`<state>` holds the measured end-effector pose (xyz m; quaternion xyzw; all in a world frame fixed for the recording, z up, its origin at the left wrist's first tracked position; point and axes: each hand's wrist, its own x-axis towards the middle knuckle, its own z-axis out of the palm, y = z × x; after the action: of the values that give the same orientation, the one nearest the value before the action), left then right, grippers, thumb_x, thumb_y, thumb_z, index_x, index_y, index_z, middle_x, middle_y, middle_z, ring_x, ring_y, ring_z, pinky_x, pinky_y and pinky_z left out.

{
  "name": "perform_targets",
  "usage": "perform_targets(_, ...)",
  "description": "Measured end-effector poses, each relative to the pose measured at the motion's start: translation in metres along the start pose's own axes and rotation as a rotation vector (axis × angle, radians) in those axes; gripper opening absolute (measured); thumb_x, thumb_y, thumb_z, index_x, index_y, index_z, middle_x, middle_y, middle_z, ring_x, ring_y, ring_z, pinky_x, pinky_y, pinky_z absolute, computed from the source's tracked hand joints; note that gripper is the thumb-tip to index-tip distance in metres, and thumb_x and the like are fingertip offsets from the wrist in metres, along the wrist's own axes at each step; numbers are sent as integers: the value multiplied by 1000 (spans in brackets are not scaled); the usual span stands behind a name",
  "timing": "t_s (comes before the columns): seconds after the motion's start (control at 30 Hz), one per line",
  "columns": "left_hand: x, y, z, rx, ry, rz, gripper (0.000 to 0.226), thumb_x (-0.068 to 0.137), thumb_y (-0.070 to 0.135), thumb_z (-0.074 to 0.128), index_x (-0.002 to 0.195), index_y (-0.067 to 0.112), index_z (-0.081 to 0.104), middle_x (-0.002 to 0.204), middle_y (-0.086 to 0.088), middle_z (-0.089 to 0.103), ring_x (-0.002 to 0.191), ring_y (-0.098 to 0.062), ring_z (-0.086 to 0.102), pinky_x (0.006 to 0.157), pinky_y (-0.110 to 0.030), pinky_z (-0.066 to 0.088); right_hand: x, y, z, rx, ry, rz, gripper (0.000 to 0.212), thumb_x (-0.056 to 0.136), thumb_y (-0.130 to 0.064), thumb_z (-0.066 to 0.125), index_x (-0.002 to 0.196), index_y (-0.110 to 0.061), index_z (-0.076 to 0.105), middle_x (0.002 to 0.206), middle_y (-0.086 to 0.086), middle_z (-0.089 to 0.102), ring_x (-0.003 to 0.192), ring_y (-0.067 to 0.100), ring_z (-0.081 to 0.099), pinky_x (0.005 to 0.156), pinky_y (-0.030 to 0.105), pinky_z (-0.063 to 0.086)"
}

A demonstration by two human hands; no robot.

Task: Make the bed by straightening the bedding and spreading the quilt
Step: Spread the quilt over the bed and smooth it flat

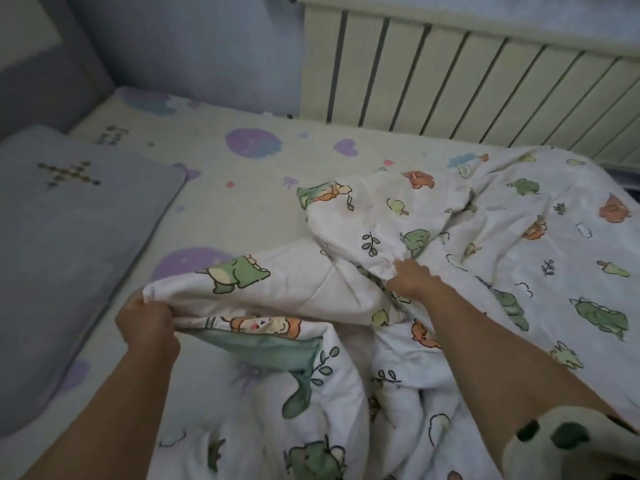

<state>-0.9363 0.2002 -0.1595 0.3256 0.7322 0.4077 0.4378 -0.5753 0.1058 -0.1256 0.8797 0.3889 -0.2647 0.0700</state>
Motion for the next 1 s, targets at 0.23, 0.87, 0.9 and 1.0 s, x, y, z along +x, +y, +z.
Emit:
perform_targets(0.23,2,-16,9,373,-185,119,68,84,-4,55,145,2,26,141,-22,39,126,-39,42,98,-42,40,11,-35,30,-42,46,-144,61,94,-32,47,149,-19,23,156,3,20,139,32,24,109,44,24)
perform_targets(0.87,11,-59,159,816,-820,345,120,82,41,69,145,18,-31,159,-15,4,141,-27,28,108,-36,32,98,-96,41,-66,312,-101,94,84,-51,59,149,-8,7,136,17,45,123,34,44,95,40,41)
perform_targets(0.9,13,-67,162,831,-854,338,130,77,39,74,139,21,-39,153,-19,24,131,-29,43,102,-37,39,105,-99,43,-84,279,-80,91,87,-45,58,150,-6,6,136,16,46,122,33,47,95,39,42)
perform_targets(1.0,14,-88,166,946,-902,426,133,76,25,72,130,25,-49,103,-13,64,84,-25,64,78,-35,54,119,-97,51,-79,243,-51,46,93,-24,49,133,-3,40,129,14,54,117,31,54,93,36,44)
